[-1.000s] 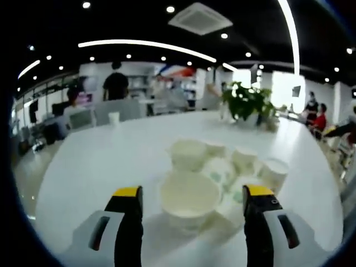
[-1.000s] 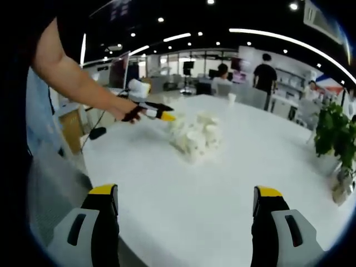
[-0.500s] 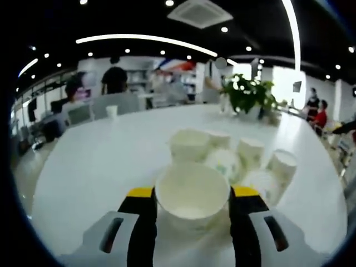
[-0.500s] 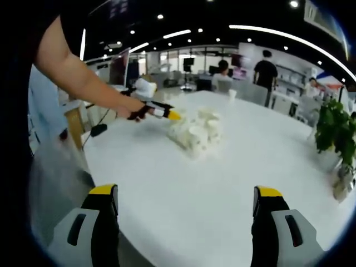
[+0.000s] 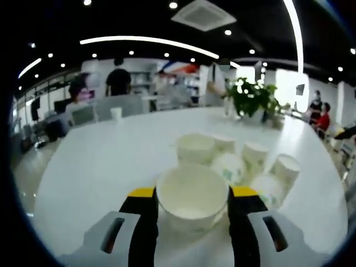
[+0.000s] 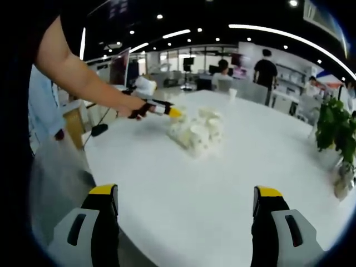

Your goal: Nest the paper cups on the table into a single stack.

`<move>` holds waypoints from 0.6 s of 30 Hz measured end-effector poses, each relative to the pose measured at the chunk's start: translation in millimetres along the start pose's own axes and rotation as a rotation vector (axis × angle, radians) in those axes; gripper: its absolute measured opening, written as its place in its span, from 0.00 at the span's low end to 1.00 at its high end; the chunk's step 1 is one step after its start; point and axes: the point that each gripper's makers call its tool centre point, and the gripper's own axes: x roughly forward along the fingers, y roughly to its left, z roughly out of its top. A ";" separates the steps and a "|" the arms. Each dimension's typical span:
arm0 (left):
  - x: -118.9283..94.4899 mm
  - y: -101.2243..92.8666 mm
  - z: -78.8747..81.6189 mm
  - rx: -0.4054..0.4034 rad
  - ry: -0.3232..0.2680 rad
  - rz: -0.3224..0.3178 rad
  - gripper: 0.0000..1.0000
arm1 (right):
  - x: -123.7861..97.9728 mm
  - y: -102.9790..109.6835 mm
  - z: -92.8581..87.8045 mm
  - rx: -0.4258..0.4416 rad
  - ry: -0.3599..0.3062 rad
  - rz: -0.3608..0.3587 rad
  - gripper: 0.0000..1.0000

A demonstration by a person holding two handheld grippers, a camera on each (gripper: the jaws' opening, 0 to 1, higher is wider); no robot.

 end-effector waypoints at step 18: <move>-23.4 1.3 20.8 -0.005 -0.029 -0.006 0.48 | -0.8 6.1 6.8 0.002 -0.028 0.010 1.00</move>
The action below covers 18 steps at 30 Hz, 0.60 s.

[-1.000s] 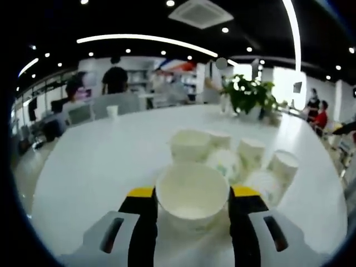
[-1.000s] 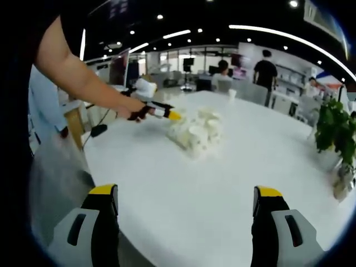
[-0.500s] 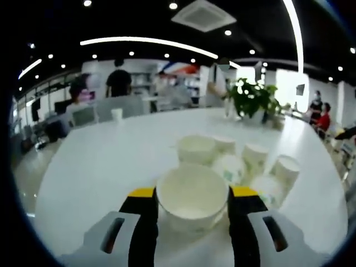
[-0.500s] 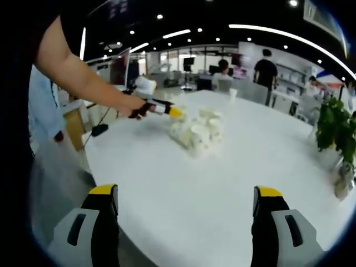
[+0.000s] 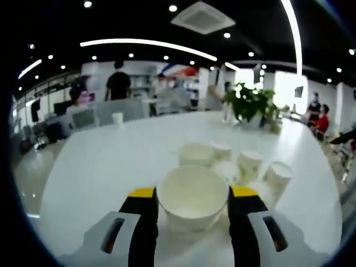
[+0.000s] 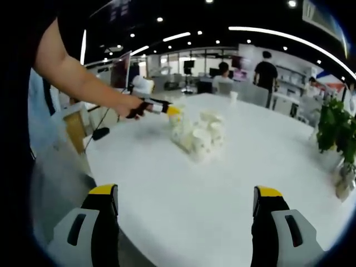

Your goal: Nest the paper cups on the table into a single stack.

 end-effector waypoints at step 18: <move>-22.3 -5.1 26.5 0.009 -0.036 -0.003 0.46 | -4.7 1.8 8.2 -0.007 -0.023 0.002 1.00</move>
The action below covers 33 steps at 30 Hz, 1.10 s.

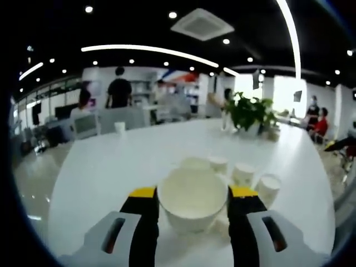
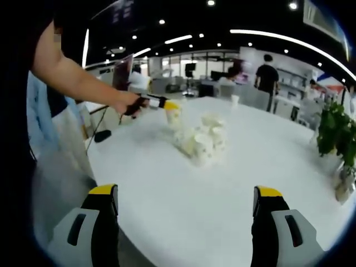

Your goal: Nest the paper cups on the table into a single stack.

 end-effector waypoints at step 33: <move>-27.1 -46.1 30.9 0.032 -0.057 -0.094 0.46 | -11.4 -0.3 4.4 -0.010 -0.024 -0.012 1.00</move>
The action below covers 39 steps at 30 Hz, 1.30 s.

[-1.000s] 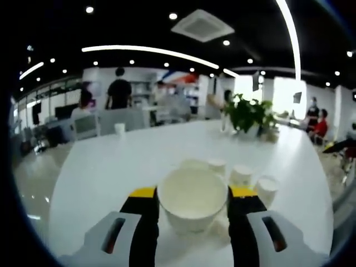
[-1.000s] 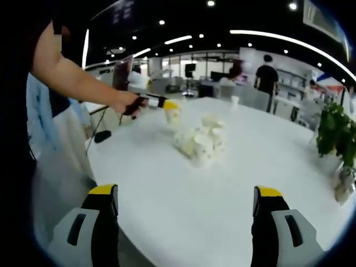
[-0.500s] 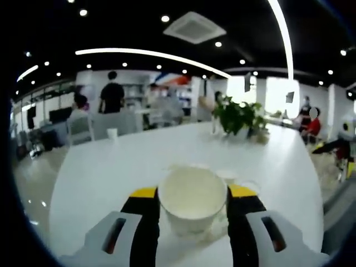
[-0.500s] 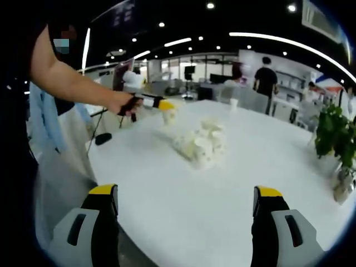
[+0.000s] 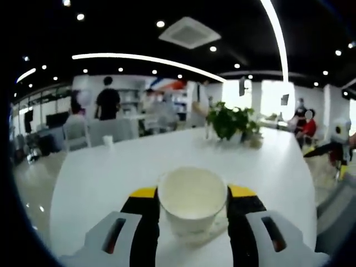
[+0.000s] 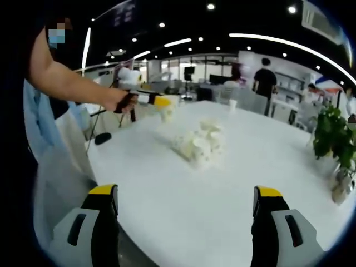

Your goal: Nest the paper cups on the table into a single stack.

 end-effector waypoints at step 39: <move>-7.9 -109.6 9.9 -0.004 -0.004 -0.138 0.45 | -18.9 -3.0 2.8 -0.012 -0.024 -0.031 1.00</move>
